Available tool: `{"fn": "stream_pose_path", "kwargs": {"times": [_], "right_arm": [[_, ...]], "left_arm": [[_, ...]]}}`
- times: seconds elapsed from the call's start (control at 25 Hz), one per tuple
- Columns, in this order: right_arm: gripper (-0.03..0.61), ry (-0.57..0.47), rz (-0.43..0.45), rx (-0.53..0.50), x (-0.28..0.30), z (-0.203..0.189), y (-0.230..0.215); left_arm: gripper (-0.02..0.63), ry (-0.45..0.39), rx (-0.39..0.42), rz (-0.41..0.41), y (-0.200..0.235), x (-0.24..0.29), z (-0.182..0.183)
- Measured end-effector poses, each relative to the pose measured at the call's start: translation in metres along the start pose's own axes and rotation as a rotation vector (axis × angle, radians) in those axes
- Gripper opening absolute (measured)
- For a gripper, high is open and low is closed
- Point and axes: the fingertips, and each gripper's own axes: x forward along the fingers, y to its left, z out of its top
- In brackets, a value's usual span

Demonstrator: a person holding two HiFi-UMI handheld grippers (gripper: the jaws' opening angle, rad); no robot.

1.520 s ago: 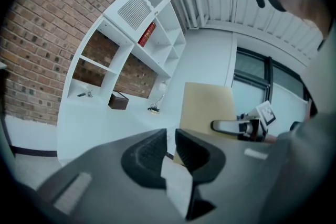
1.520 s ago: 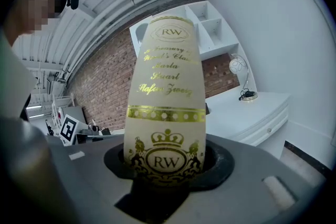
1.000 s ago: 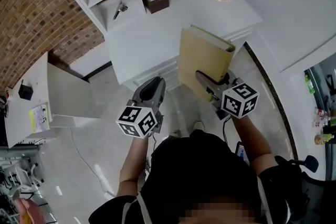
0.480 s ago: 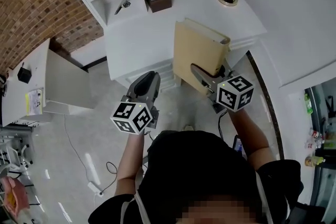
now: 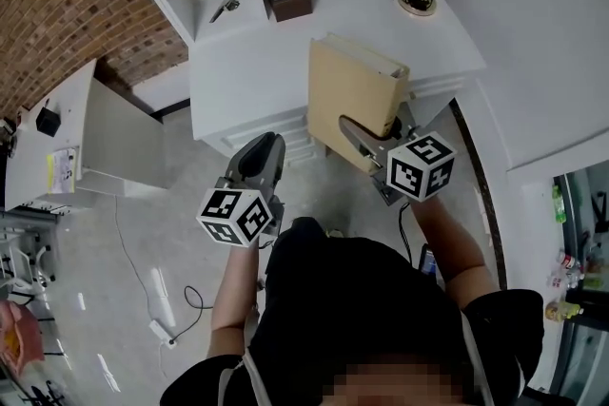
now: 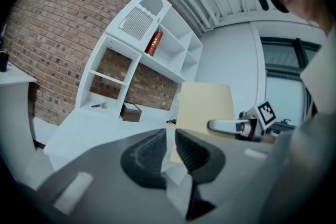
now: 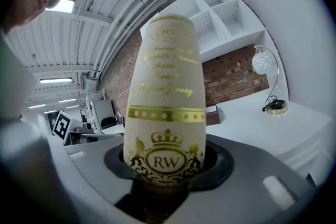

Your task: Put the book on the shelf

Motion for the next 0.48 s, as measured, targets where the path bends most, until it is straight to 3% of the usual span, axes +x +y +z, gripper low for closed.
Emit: {"fn": "stream_pose_path", "kwargs": {"times": [0.48], "right_arm": [[0.224, -0.025, -0.085, 0.001, -0.014, 0.015, -0.042]], "left_arm": [[0.049, 0.043, 0.027, -0.154, -0.036, 0.072, 0.004]]}}
